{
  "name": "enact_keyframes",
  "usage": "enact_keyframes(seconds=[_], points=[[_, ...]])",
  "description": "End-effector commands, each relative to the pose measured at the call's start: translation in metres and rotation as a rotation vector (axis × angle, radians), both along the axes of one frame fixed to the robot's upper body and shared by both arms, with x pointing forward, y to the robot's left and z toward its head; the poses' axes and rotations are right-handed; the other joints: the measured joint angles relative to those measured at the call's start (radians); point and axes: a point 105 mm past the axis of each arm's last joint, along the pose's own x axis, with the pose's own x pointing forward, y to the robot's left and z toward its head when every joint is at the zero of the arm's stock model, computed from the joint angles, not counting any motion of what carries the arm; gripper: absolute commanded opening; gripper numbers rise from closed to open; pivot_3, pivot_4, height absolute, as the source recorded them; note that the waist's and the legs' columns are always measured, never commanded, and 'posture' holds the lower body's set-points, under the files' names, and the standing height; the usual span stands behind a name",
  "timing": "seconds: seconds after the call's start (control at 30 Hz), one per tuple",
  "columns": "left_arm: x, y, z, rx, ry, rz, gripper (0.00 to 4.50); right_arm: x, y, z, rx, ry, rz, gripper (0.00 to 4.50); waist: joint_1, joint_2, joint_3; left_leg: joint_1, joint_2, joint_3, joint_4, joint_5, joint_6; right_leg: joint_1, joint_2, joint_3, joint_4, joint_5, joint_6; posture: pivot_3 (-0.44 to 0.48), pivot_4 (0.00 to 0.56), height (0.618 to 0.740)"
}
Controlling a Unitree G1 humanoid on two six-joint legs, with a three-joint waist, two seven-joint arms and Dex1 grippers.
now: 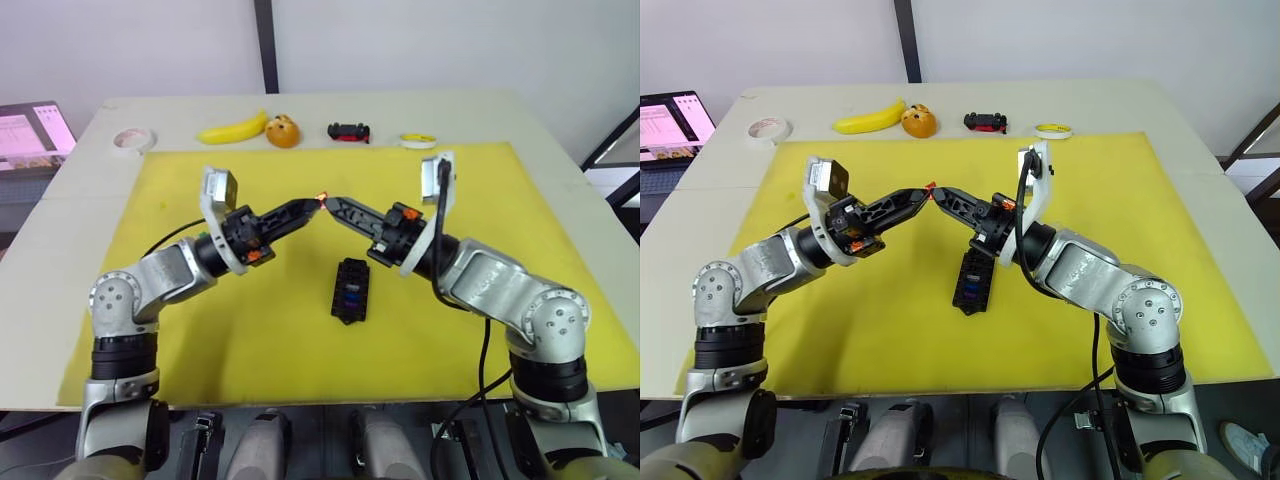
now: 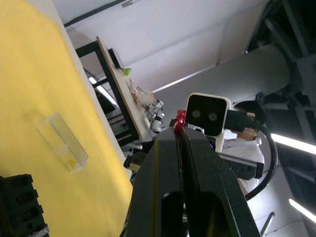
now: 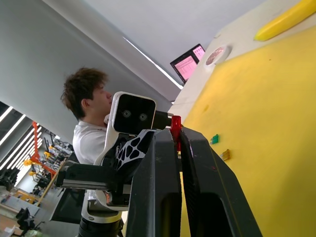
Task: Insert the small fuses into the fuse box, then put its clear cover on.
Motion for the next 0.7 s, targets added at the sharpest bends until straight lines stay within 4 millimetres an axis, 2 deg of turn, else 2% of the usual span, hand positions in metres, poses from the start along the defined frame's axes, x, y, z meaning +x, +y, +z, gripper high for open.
enact_keyframes(seconds=[0.03, 0.1, 0.13, 0.3, 0.4, 0.5, 0.7], points=[[-0.004, 0.005, 0.002, 0.037, -0.025, 0.0, 0.63, -0.013, 0.002, 0.017, 0.048, -0.043, 0.062, 0.0, 0.0, 0.0, 0.0, 0.0, 0.0, 0.0, 0.0, 0.0, 0.0, 0.0, 0.0, 0.0, 0.0, 0.0, 0.0, 0.0, 0.15, 0.74], [-0.006, 0.009, 0.002, 0.078, -0.052, 0.0, 1.38, -0.014, 0.001, 0.019, 0.042, -0.048, 0.067, 0.0, -0.001, 0.0, 0.0, 0.0, 0.0, 0.0, 0.0, 0.0, 0.0, 0.0, 0.0, 0.0, 0.0, 0.0, 0.0, 0.0, 0.15, 0.74], [-0.005, 0.011, 0.003, 0.096, -0.061, 0.0, 1.93, -0.015, -0.001, 0.019, 0.031, -0.054, 0.07, 0.0, -0.001, 0.0, 0.0, 0.0, 0.0, 0.0, 0.0, 0.0, 0.0, 0.0, 0.0, 0.0, 0.0, 0.0, 0.0, 0.0, 0.15, 0.74], [-0.01, 0.031, 0.008, 0.34, -0.251, -0.035, 4.45, -0.014, -0.023, 0.016, -0.22, -0.178, 0.064, 0.0, 0.0, 0.0, 0.001, 0.0, -0.002, 0.0, 0.0, 0.0, 0.001, 0.0, 0.002, 0.0, -0.001, 0.0, 0.0, 0.0, 0.15, 0.74], [-0.017, 0.035, -0.002, 0.538, -0.424, -0.103, 4.45, -0.011, -0.034, 0.012, -0.382, -0.243, 0.077, 0.0, 0.0, 0.001, 0.001, 0.0, -0.003, 0.001, -0.001, 0.0, 0.001, 0.0, 0.004, 0.0, -0.001, 0.0, 0.0, 0.0, 0.15, 0.74], [-0.021, 0.037, -0.021, 0.729, -0.65, -0.223, 4.45, -0.008, -0.045, -0.009, -0.661, -0.34, 0.126, 0.0, 0.001, 0.002, 0.002, 0.0, -0.002, 0.002, -0.002, -0.001, 0.001, 0.0, 0.004, 0.001, -0.002, -0.001, -0.001, 0.0, 0.15, 0.74], [-0.017, 0.023, -0.046, 0.848, -0.998, -0.398, 4.45, -0.001, -0.049, -0.039, -0.96, -0.51, 0.257, 0.0, 0.004, 0.002, 0.003, 0.0, 0.002, 0.003, -0.003, -0.001, 0.001, 0.0, 0.004, 0.001, -0.004, -0.001, -0.001, 0.0, 0.15, 0.74]])
